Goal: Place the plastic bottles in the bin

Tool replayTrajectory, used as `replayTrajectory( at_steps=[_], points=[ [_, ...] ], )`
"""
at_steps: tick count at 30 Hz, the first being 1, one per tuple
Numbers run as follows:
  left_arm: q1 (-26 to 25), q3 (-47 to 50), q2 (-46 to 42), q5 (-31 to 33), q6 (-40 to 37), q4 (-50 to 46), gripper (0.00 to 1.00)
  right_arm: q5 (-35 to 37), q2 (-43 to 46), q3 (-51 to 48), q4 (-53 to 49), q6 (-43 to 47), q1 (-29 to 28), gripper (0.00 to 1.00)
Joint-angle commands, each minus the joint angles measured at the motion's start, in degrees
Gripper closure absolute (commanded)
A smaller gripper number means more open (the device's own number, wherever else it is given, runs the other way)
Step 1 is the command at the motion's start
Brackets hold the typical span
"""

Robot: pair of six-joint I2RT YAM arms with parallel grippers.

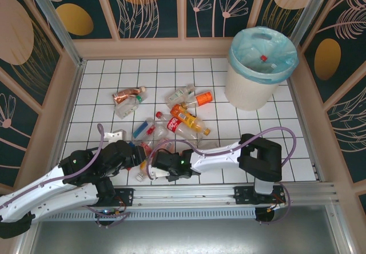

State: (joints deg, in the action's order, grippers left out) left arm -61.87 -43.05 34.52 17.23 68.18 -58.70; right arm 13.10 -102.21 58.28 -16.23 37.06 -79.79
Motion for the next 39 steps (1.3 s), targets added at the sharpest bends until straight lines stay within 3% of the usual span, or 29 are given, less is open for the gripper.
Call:
replayTrajectory(
  at_steps=[1,9,17,23,26,31,39],
  points=[
    [0.1,-0.1,-0.5,1.8,-1.1,0.9,0.28,1.6,0.5,1.4,-3.1,-0.5,0.6,0.64],
    [0.1,-5.9,1.1,6.1,-7.7,3.8,0.3,3.3,7.8,2.0,-5.2,-7.5,1.2,0.73],
    [0.1,-15.0,8.3,12.6,-26.0,17.1,0.31,8.7,16.9,5.5,-9.5,-16.8,3.7,0.77],
    [0.2,-22.4,18.8,16.4,-40.7,29.6,0.31,17.5,26.5,8.9,-6.9,-19.6,10.6,0.79],
    [0.1,-23.6,22.7,16.5,-45.2,39.5,0.31,20.8,31.6,10.5,-0.8,-18.7,15.8,0.8],
    [0.1,-24.8,29.3,11.6,-48.7,54.8,0.31,22.6,39.2,10.6,17.9,-15.3,25.7,0.78],
    [0.1,-27.3,35.6,5.0,-47.2,57.3,0.3,21.8,41.2,14.2,40.7,-10.6,35.9,0.82]
  ],
)
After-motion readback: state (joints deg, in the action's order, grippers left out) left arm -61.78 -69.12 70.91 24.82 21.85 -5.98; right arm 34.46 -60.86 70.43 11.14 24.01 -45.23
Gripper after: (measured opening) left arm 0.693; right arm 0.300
